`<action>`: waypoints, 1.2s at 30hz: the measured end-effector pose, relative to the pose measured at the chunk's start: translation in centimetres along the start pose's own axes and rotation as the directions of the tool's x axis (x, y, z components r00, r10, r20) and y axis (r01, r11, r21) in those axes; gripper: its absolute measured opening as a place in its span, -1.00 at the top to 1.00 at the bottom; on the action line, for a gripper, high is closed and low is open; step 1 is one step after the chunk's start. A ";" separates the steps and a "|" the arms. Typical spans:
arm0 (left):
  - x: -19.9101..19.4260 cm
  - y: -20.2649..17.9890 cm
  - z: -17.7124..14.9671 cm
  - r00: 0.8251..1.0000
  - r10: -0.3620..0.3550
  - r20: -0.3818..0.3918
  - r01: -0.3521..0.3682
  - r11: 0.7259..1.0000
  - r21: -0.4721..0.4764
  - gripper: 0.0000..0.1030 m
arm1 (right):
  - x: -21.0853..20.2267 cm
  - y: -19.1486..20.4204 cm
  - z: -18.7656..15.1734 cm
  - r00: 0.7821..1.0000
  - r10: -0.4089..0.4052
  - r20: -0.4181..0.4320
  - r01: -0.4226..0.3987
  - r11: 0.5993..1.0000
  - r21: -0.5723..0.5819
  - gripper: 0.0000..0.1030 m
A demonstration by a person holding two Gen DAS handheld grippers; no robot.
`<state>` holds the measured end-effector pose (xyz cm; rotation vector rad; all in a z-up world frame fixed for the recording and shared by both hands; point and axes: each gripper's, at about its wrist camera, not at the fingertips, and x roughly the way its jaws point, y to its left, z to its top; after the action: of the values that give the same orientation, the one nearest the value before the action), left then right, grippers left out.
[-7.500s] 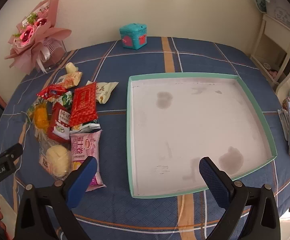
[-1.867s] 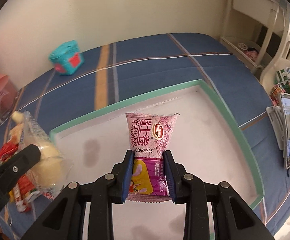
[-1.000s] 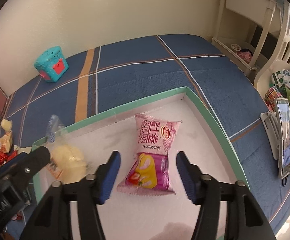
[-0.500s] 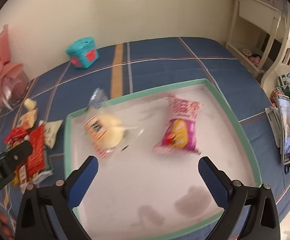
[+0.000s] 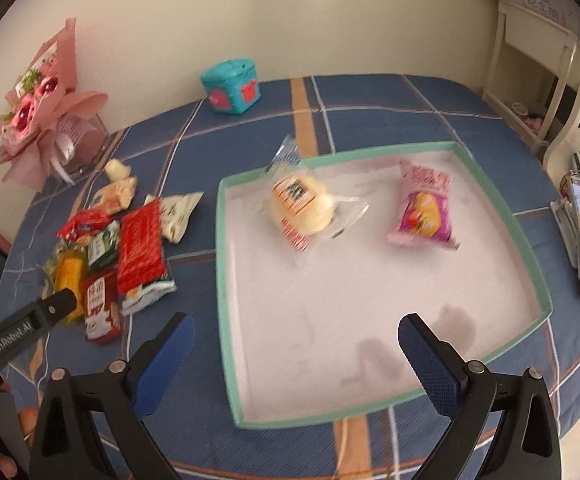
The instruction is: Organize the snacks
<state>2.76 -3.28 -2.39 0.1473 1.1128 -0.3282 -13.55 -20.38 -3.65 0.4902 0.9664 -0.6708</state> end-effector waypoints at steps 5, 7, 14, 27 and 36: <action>0.2 2.7 0.0 0.999 -0.026 -0.021 0.024 0.996 -0.086 -0.87 | 0.3 2.0 -1.0 0.998 0.054 -0.029 -0.055 0.998 -0.035 -1.00; 0.5 3.3 0.1 0.999 -0.017 -0.028 0.014 0.994 -0.106 -0.87 | 0.4 2.9 -1.2 0.997 0.067 -0.034 -0.069 0.996 -0.053 -1.00; 1.8 5.5 0.6 0.998 -0.022 -0.066 0.009 0.983 -0.184 -0.87 | 1.4 6.0 -1.0 0.991 0.124 -0.045 -0.128 0.986 -0.105 -1.00; 4.4 6.2 3.3 0.993 -0.041 -0.113 0.020 0.984 -0.178 -0.87 | 4.1 10.2 1.9 0.986 0.163 -0.022 -0.164 0.969 -0.184 -1.00; 7.2 5.1 4.8 0.991 -0.029 -0.133 0.011 0.991 -0.136 -0.82 | 6.8 12.4 3.9 0.989 0.145 -0.027 -0.147 0.957 -0.250 -0.93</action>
<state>11.43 -1.10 -6.96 0.0383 1.2671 -0.2622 0.22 -16.23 -6.57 0.3357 0.9968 -0.4064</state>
